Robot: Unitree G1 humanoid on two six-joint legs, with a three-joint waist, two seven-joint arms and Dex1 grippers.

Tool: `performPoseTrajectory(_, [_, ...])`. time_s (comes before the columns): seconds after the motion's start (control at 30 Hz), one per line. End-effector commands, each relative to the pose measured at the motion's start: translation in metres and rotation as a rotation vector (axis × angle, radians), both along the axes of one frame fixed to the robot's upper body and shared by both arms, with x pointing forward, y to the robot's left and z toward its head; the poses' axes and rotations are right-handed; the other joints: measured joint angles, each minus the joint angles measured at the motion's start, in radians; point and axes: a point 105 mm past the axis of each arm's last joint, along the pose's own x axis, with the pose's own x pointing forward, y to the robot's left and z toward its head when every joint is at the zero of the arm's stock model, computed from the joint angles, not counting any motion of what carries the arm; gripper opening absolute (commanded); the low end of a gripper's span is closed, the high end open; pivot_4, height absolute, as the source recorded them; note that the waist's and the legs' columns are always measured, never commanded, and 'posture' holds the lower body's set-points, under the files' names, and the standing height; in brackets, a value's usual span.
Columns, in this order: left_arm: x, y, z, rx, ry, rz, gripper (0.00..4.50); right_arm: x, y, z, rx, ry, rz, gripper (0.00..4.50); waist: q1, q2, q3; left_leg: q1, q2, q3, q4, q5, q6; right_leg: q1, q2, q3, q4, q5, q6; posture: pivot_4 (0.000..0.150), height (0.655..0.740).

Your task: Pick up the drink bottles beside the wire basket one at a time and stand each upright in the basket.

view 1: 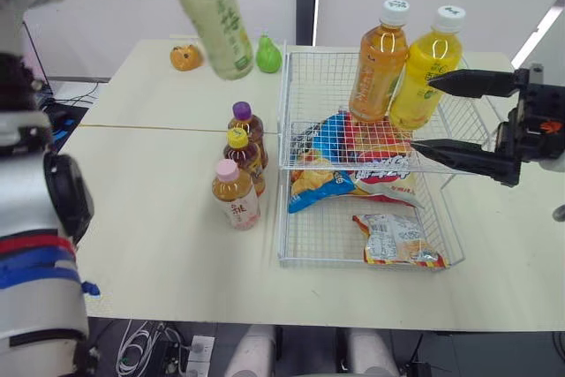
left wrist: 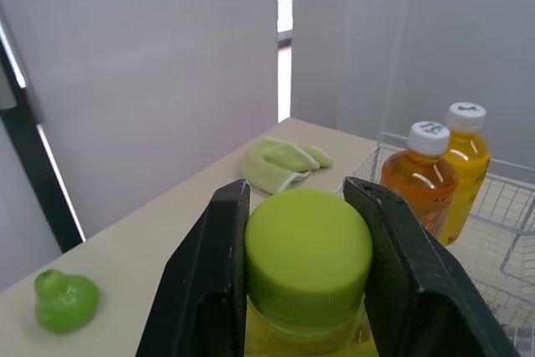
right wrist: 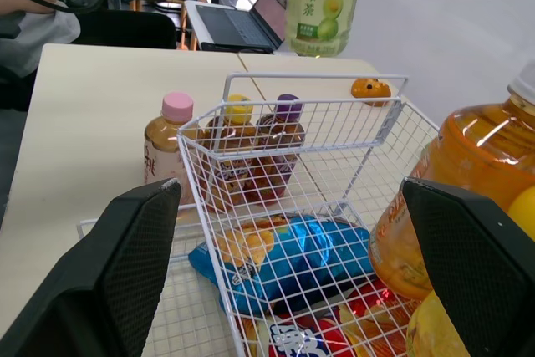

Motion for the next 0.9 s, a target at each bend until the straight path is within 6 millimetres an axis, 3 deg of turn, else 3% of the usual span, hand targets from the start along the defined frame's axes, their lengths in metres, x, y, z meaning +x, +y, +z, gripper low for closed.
performPoseTrajectory(0.03, [-0.009,-0.019,0.028,0.03,-0.096,-0.07,1.36,-0.01,-0.007,0.012,0.002,-0.059,-0.041,4.5,-0.004,0.0,0.0,0.0,0.0,0.0,0.0,0.0,0.0,0.0,0.0,0.0,-0.001,0.0,0.0,0.15,0.74])
performPoseTrajectory(0.2, [-0.005,-0.053,0.029,0.051,-0.062,-0.168,1.36,-0.014,-0.01,0.012,0.013,-0.06,-0.072,4.5,-0.016,0.0,0.0,0.0,0.0,0.0,0.0,0.0,0.0,0.0,0.0,0.0,0.0,0.0,0.0,0.15,0.74])
performPoseTrajectory(0.4, [0.006,-0.079,0.008,0.116,-0.017,-0.219,1.36,-0.017,-0.014,0.011,0.023,-0.06,-0.106,4.5,-0.021,0.0,0.001,0.0,0.001,0.001,0.0,0.0,0.0,-0.002,0.0,0.001,0.002,0.0,0.0,0.15,0.74])
performPoseTrajectory(0.73, [0.035,-0.105,-0.037,0.139,0.033,-0.198,1.36,-0.01,-0.025,0.011,0.036,-0.091,-0.185,4.5,-0.015,0.0,0.001,-0.001,0.0,0.001,0.0,0.0,0.0,-0.002,0.0,0.001,0.002,0.0,0.0,0.15,0.74])
performPoseTrajectory(0.9, [0.042,-0.112,-0.048,0.158,0.024,-0.179,1.36,-0.011,-0.026,0.012,0.033,-0.092,-0.187,4.5,-0.016,0.0,0.001,0.0,0.0,0.001,0.0,0.0,0.0,-0.002,0.0,0.001,0.002,0.0,0.0,0.15,0.74])
